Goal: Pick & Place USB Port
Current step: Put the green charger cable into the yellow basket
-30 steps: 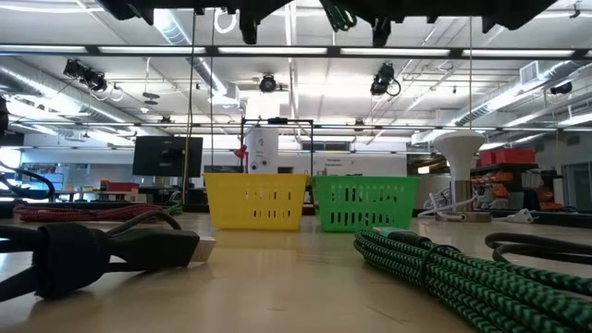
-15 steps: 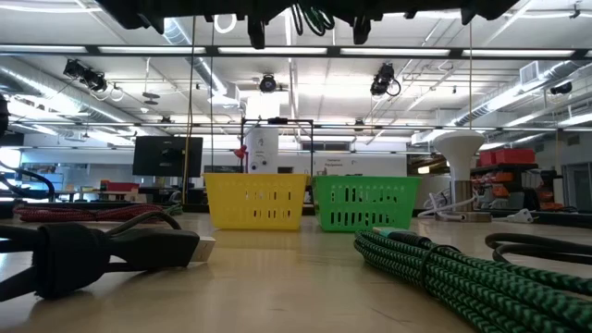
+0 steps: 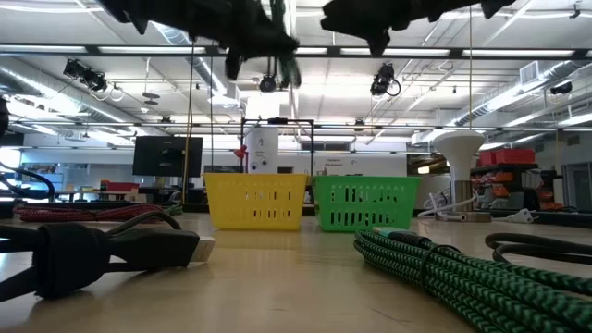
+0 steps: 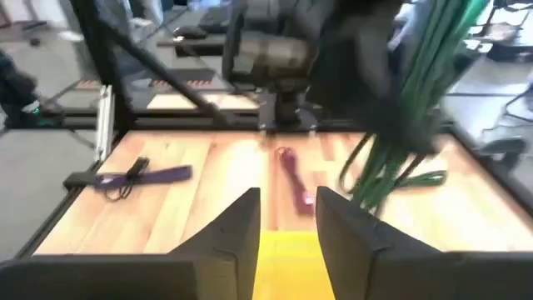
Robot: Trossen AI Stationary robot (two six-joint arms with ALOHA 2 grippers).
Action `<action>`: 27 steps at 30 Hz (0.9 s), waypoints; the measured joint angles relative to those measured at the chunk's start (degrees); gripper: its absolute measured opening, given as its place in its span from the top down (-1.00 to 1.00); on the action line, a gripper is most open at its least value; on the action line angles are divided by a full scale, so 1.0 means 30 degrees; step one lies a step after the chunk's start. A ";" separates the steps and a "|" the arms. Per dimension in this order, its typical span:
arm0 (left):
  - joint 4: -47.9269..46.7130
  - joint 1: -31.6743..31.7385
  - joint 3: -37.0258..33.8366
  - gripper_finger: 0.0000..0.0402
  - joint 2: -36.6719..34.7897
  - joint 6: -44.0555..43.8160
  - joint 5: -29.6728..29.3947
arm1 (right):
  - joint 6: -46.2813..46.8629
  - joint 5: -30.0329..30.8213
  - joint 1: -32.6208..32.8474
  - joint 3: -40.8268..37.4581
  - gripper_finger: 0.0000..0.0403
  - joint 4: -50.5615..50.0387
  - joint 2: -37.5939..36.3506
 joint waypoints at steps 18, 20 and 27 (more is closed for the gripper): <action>-0.3823 -0.1610 -0.0015 0.94 0.3326 -0.6962 -0.1514 | -0.0129 0.2923 -0.0039 -0.0007 0.43 -0.5493 -0.4510; -0.3777 -0.1503 -0.0022 0.94 0.4025 -0.7532 -0.1479 | -0.0116 0.2923 -0.0033 -0.0007 0.44 -0.5707 -0.4502; -0.3643 -0.1428 -0.0022 0.94 0.5671 -0.9582 -0.1274 | 0.0055 0.2923 -0.0028 -0.0007 0.44 -0.6049 -0.4502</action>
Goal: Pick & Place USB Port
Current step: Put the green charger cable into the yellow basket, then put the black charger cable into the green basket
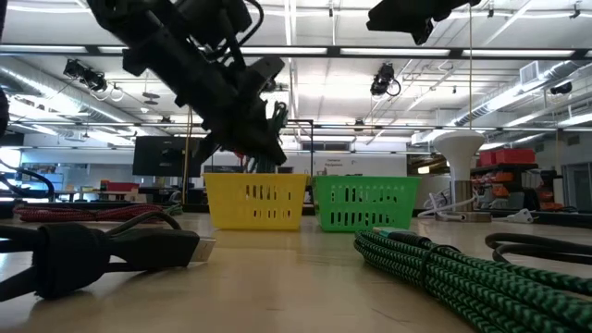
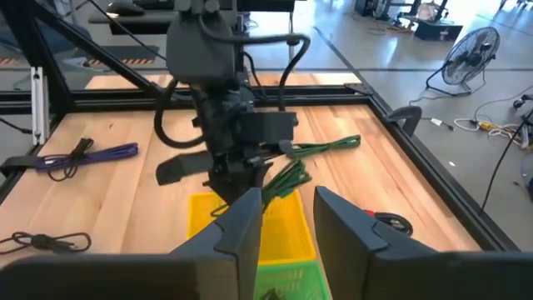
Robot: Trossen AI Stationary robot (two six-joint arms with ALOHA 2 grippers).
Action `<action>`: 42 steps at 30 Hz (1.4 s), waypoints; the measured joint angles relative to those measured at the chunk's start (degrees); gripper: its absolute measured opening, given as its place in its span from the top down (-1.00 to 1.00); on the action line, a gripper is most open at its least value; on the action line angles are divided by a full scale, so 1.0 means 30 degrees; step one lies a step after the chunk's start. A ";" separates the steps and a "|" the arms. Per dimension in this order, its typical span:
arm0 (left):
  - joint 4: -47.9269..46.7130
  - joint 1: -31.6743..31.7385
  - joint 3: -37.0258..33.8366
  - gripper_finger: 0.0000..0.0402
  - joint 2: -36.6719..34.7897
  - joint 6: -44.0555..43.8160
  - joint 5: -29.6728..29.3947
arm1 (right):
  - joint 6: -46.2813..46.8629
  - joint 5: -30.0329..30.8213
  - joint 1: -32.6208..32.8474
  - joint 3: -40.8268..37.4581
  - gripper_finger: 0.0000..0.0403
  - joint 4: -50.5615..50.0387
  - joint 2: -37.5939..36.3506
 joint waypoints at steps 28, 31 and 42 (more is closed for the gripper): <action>0.1089 0.0211 0.0007 0.36 0.0972 -0.1983 -0.0072 | -0.0084 0.0488 -0.0002 -0.1034 0.44 0.0502 0.0015; 0.0920 0.0196 0.0007 0.34 0.0965 -0.2076 -0.0057 | -0.0213 0.0495 0.0001 -0.1404 0.44 0.1089 0.0015; 0.0937 0.1176 0.0007 0.39 -0.0427 0.0416 -0.0263 | -0.0419 0.0495 -0.0001 -0.1639 0.44 0.1518 0.0015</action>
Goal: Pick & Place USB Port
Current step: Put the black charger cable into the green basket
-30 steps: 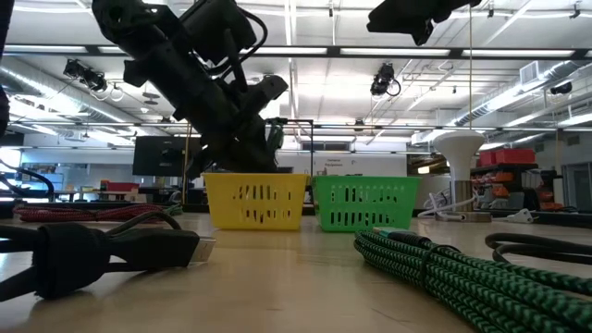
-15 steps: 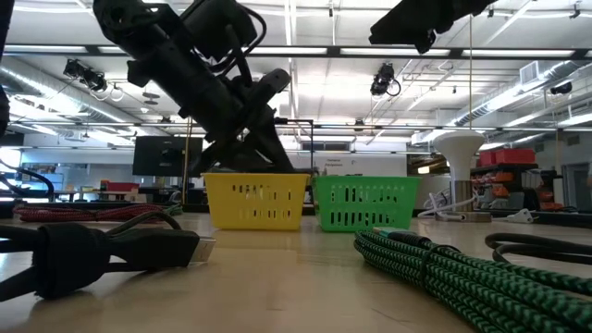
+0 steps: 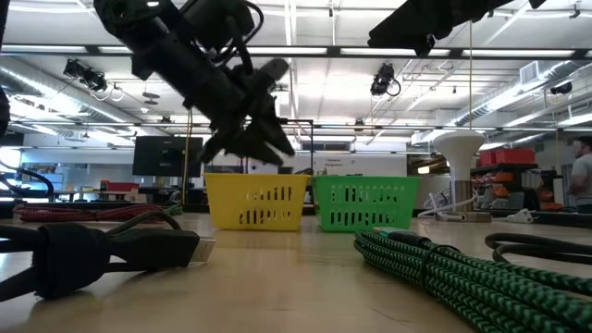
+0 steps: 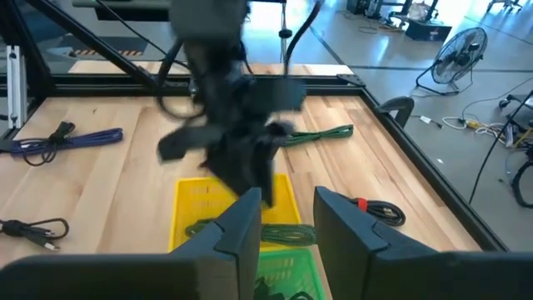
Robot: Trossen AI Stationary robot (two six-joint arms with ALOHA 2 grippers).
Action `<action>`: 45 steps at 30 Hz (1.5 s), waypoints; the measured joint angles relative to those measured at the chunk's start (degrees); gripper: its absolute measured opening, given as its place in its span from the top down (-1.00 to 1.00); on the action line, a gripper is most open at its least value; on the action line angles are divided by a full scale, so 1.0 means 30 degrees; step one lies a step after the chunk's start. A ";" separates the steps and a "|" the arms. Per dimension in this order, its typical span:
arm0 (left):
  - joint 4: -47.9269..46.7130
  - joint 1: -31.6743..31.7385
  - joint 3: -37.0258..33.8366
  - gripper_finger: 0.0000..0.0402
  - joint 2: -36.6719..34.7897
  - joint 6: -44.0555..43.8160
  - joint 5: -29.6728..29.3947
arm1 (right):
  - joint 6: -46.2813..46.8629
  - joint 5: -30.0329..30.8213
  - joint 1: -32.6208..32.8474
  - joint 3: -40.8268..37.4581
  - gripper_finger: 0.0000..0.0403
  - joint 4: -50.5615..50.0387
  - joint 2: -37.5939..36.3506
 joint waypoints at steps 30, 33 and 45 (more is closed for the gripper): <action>-0.9574 1.1105 0.6019 0.11 0.3780 0.5772 0.9145 | -0.0162 -0.0007 -0.0004 0.0000 0.44 0.0531 0.0000; -1.0672 1.0861 0.7266 0.10 0.5099 0.6127 0.9065 | -0.0168 -0.0080 -0.0004 0.0000 0.44 0.0485 0.0000; -1.3828 1.0512 0.9557 0.34 0.8199 0.6602 0.8966 | -0.0199 -0.0153 -0.0004 0.0000 0.44 0.0127 0.0000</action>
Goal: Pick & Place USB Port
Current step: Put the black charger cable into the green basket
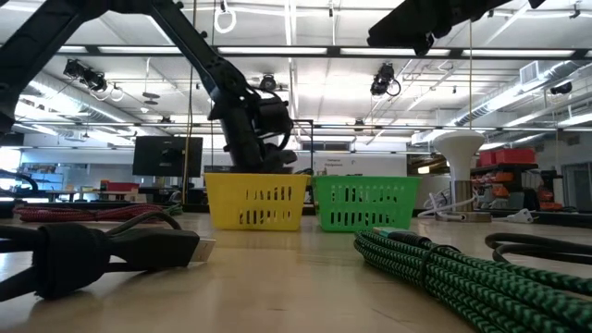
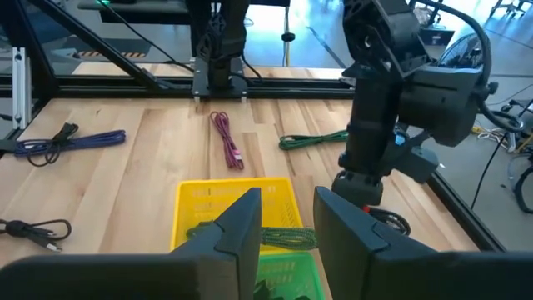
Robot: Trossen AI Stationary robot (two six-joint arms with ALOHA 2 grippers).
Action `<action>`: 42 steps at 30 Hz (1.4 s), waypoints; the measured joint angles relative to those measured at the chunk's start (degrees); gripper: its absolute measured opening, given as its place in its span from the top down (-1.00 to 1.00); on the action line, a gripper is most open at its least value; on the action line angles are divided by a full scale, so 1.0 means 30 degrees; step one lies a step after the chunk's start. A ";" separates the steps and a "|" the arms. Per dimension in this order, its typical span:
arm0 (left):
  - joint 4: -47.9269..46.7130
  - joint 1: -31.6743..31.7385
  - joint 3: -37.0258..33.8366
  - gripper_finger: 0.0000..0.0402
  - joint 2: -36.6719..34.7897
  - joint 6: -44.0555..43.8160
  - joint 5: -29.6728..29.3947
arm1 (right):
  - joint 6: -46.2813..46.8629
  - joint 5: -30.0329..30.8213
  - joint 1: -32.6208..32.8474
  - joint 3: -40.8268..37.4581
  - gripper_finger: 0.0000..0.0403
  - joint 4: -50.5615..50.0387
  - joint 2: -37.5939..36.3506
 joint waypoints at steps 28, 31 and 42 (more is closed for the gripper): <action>0.6681 -0.5558 -0.0161 0.76 -1.0477 0.6269 0.3806 | 0.0332 -0.1557 -0.0523 0.0007 0.44 0.4881 0.1156; 0.7357 -0.6709 -0.0172 0.76 -1.0344 0.6698 0.2868 | 0.0206 -0.2997 -0.0678 0.0010 0.44 0.6647 0.1632; 0.7542 -0.7674 -0.0173 0.76 -1.0296 0.7015 0.1744 | 0.0074 -0.3390 -0.0843 0.0015 0.44 0.8864 0.2625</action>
